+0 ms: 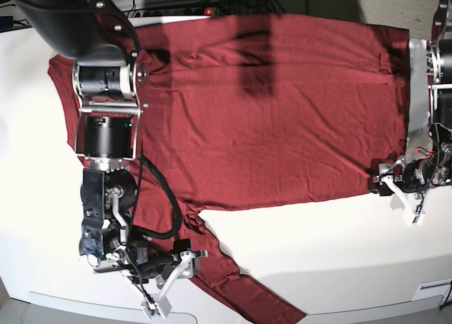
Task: Fold the T-shirt properly
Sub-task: 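Grasp the shirt side edge with the left gripper and sleeve with right, then fold the shirt side over with both grippers toward the robot, then hold the folded shirt edge with both grippers and press it flat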
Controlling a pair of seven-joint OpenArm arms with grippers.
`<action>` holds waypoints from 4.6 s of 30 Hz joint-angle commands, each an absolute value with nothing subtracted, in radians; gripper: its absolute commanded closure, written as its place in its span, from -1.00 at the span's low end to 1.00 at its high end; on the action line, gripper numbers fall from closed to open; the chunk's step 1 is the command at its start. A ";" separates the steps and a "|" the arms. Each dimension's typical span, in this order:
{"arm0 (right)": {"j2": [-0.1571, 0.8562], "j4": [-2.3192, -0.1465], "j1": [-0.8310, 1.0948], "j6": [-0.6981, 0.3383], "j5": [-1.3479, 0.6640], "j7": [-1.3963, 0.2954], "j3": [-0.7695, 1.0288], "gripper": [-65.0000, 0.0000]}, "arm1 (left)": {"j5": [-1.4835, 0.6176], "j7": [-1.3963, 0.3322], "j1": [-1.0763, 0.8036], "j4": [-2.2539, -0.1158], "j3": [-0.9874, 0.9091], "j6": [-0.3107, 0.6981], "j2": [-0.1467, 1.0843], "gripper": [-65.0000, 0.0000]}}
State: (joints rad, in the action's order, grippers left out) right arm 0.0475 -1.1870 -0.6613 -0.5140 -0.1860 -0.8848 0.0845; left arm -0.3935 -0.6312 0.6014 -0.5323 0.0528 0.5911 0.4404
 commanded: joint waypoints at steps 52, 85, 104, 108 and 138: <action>0.075 -0.650 -0.601 -0.430 0.128 -0.353 -0.124 0.24 | -0.395 -0.575 0.618 -0.540 0.052 0.592 0.449 1.00; 0.134 -0.681 -0.744 -0.436 0.045 -0.428 -0.125 1.00 | -0.395 -0.612 0.730 -0.543 0.052 0.498 0.442 1.00; 0.318 -1.358 -0.327 -0.513 -0.142 -0.606 -0.125 1.00 | -0.625 -0.826 0.447 -1.048 0.052 0.501 0.551 1.00; 0.334 -1.499 -0.238 -0.513 -0.142 -0.655 -0.123 1.00 | -0.664 -0.882 0.366 -1.187 0.051 0.500 0.587 1.00; 0.352 -1.743 0.092 -0.509 -0.135 -0.780 -0.110 1.00 | -0.708 -1.017 -0.159 -1.566 -0.189 0.501 0.595 1.00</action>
State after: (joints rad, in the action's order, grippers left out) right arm 0.3439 -1.7214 0.1032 -0.5102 -0.1345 -0.7883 -0.1177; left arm -0.7006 -1.0252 -0.1692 -1.5505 -0.1772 0.5007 0.5724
